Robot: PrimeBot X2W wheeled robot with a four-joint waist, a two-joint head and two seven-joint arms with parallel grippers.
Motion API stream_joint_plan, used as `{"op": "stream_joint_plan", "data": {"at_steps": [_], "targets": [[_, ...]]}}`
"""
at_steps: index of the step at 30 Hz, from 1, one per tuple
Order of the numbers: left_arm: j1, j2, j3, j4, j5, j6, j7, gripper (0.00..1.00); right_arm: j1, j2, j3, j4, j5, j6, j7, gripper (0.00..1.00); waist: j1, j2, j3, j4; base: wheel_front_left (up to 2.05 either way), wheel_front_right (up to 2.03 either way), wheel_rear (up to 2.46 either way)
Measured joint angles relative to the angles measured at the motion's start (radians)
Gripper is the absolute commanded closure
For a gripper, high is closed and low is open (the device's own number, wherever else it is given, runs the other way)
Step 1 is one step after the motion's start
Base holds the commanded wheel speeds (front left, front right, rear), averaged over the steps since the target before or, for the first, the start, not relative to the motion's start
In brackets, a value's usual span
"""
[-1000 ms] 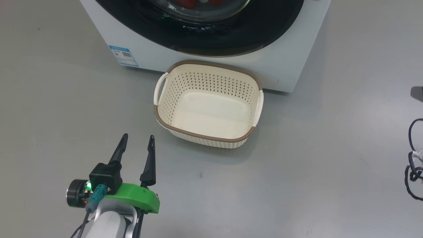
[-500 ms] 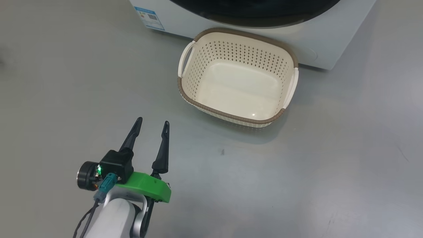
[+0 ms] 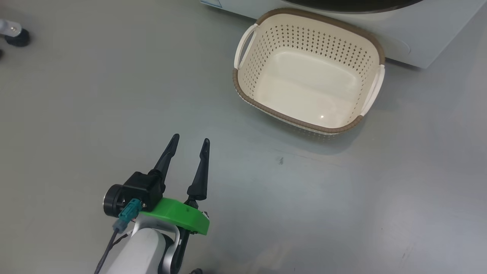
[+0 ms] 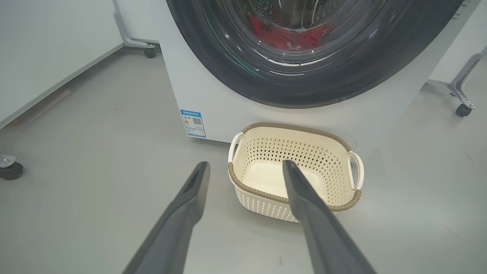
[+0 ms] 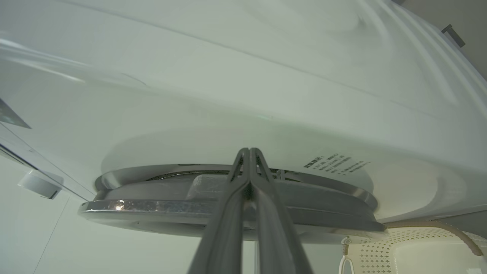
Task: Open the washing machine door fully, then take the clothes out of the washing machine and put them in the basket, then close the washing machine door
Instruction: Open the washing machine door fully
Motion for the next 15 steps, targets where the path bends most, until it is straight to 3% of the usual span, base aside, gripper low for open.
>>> {"op": "stream_joint_plan", "data": {"at_steps": [15], "targets": [[-0.001,-0.002,-0.013,-0.02,-0.054,0.018,0.0,0.0,-0.095,0.032,-0.004,0.115,0.063,-0.008,0.056,1.0,0.0,0.0,0.037,0.074,0.0,0.0,0.0]]}}
